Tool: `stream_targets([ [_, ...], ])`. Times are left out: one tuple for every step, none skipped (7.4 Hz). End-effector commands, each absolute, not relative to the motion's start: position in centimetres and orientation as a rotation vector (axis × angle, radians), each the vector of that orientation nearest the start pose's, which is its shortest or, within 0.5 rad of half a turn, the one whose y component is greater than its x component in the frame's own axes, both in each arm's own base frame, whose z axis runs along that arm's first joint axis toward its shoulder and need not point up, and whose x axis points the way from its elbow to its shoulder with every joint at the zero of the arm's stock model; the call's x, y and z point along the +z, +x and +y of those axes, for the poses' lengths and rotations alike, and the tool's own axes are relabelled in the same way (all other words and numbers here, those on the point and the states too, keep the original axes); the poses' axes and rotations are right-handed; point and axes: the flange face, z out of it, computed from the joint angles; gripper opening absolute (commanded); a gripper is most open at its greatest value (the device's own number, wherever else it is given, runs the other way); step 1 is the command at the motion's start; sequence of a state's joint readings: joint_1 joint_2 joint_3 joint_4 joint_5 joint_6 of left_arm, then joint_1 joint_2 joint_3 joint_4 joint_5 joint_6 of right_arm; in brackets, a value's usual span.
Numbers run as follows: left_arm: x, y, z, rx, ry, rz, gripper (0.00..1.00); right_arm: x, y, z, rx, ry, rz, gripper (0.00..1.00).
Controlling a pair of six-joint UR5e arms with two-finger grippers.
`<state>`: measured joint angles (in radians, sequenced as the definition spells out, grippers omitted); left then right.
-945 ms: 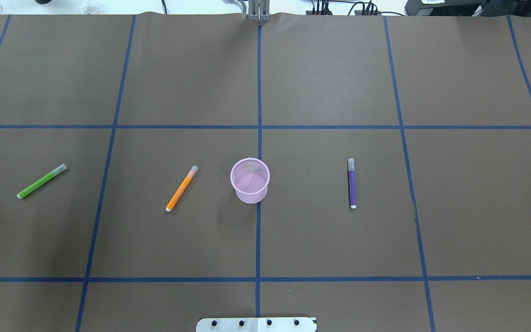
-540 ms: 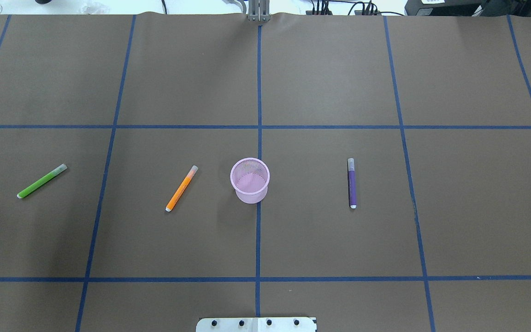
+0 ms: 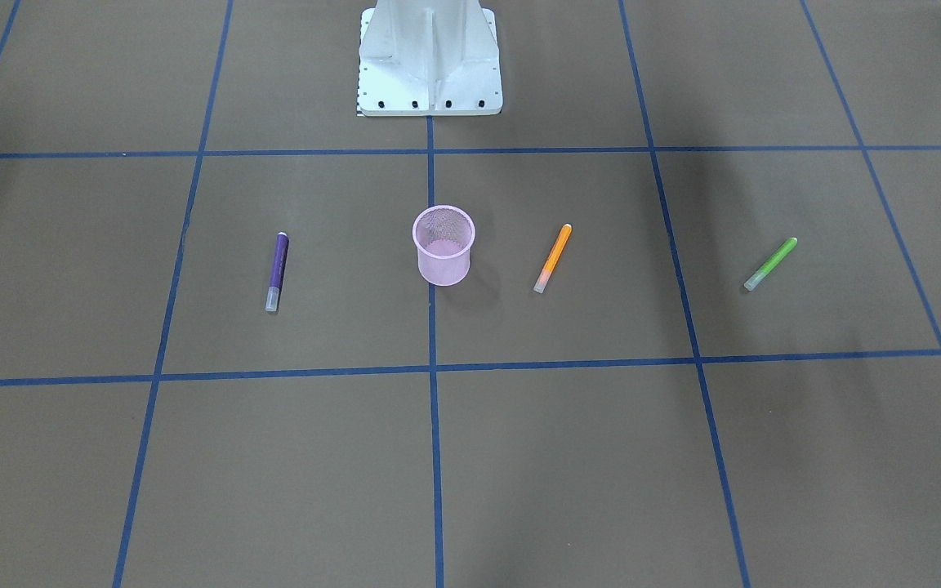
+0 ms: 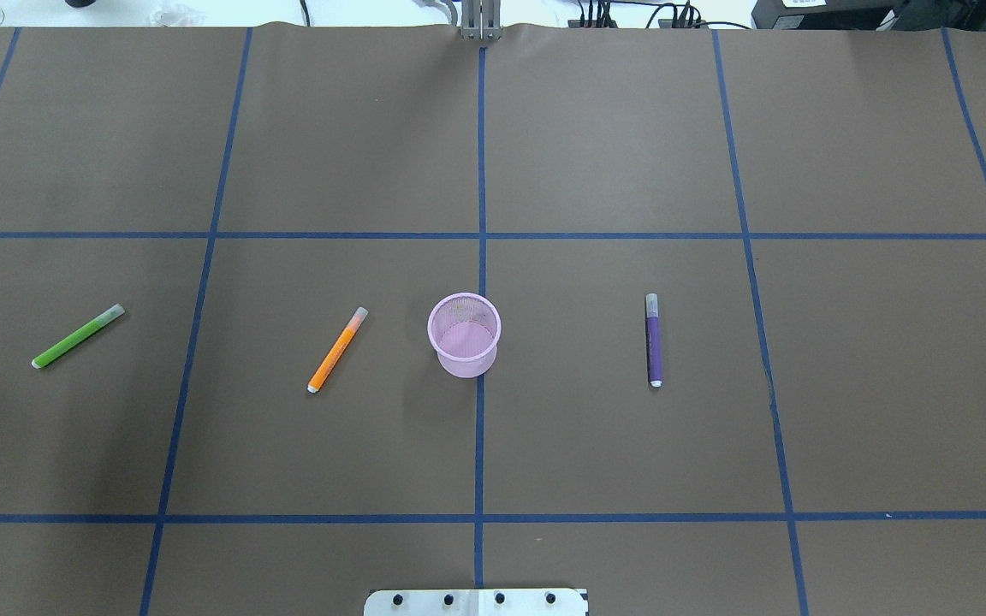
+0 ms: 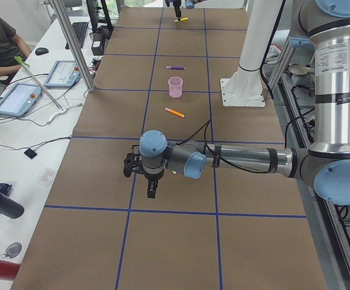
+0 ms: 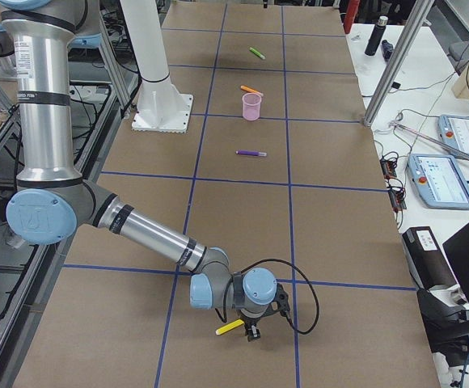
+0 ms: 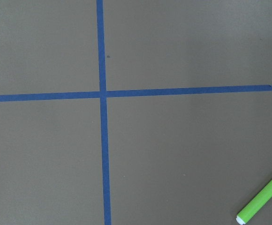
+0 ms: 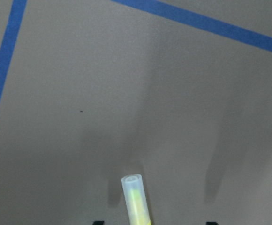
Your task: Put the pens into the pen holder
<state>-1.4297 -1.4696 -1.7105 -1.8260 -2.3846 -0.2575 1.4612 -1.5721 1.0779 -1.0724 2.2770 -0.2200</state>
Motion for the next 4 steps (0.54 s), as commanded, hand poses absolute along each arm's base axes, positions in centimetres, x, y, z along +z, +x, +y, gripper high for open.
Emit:
stream_targets([
  [60.66, 0.51, -46.81, 0.011, 0.112, 0.848, 1.0, 84.94, 1.6, -44.94, -0.324, 0.04, -0.706, 0.55],
  [60.59, 0.44, -46.81, 0.01, 0.114, 0.849, 1.0, 84.95, 1.38, -44.94, -0.326, 0.036, -0.708, 0.55],
  [60.59, 0.51, -46.81, 0.011, 0.113, 0.849, 1.0, 84.81, 1.29, -45.15, -0.333, 0.04, -0.708, 0.56],
  [60.3, 0.55, -47.08, 0.012, 0.118, 0.85, 1.0, 84.93, 1.29, -44.94, -0.33, 0.037, -0.711, 0.56],
])
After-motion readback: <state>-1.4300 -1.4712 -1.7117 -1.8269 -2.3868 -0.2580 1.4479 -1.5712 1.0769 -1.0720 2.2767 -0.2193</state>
